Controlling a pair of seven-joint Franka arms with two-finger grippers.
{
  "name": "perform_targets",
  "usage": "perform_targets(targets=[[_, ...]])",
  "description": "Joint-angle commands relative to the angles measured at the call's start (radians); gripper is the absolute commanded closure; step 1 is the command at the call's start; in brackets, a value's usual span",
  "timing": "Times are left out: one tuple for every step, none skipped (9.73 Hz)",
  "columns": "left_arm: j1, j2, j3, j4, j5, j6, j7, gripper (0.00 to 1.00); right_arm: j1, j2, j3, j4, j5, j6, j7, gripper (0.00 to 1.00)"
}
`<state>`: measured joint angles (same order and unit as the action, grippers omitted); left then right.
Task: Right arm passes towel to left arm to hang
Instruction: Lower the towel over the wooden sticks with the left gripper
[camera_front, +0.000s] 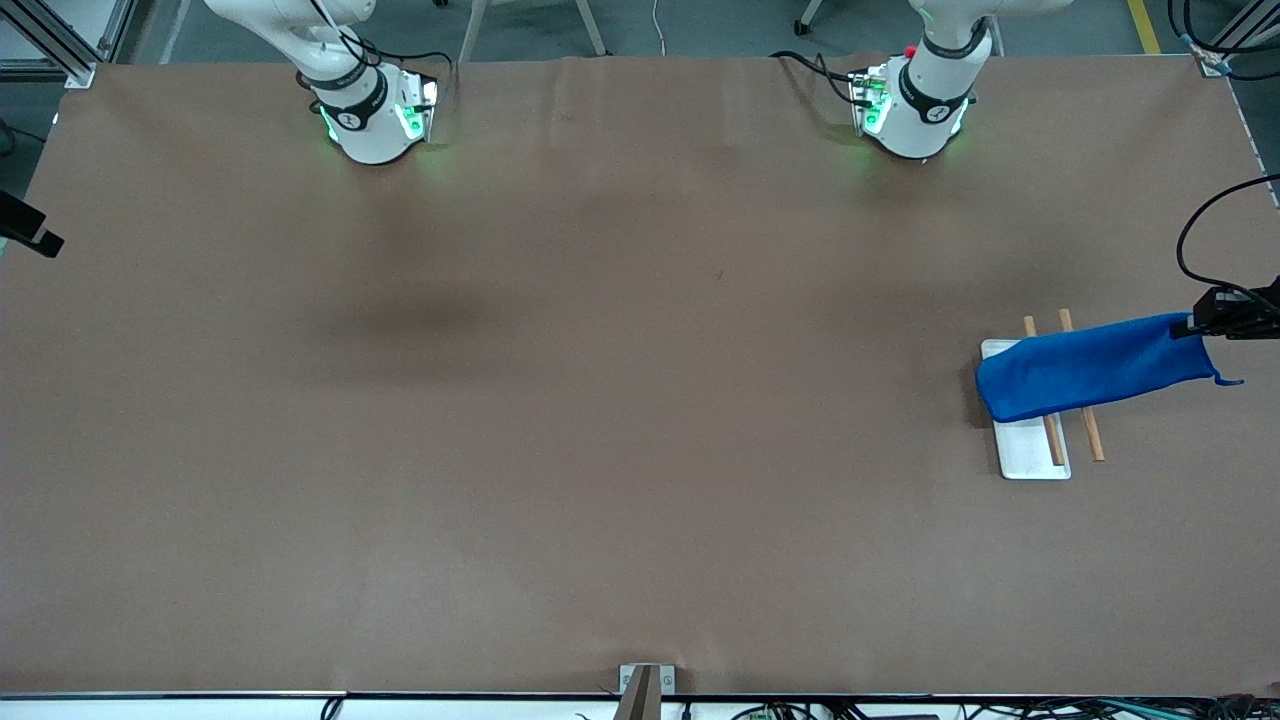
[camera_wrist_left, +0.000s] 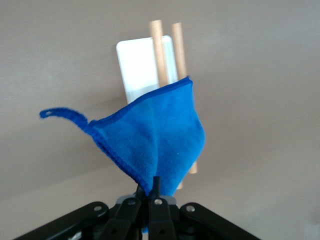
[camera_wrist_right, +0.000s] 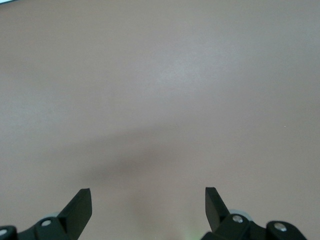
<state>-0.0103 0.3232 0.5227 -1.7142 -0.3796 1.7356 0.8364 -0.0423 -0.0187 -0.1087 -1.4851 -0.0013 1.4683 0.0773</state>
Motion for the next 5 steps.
perform_targets(targets=[[-0.003,0.138,0.025,0.056,-0.045,0.024,0.032,1.00,0.012,-0.012,-0.006,-0.015,-0.014,0.007,-0.005,0.00],[-0.006,0.163,0.025,0.056,-0.061,0.059,0.033,1.00,0.012,-0.012,-0.008,-0.015,-0.014,0.007,-0.007,0.00],[-0.011,0.174,0.025,0.054,-0.061,0.074,0.032,1.00,0.015,-0.012,-0.006,-0.014,-0.014,0.007,-0.005,0.00],[-0.014,0.177,0.023,0.054,-0.059,0.081,0.027,1.00,0.015,-0.012,-0.006,-0.014,-0.014,0.009,-0.007,0.00],[-0.019,0.189,0.022,0.053,-0.056,0.097,0.024,0.99,0.015,-0.012,-0.006,-0.014,-0.014,0.009,-0.005,0.00]])
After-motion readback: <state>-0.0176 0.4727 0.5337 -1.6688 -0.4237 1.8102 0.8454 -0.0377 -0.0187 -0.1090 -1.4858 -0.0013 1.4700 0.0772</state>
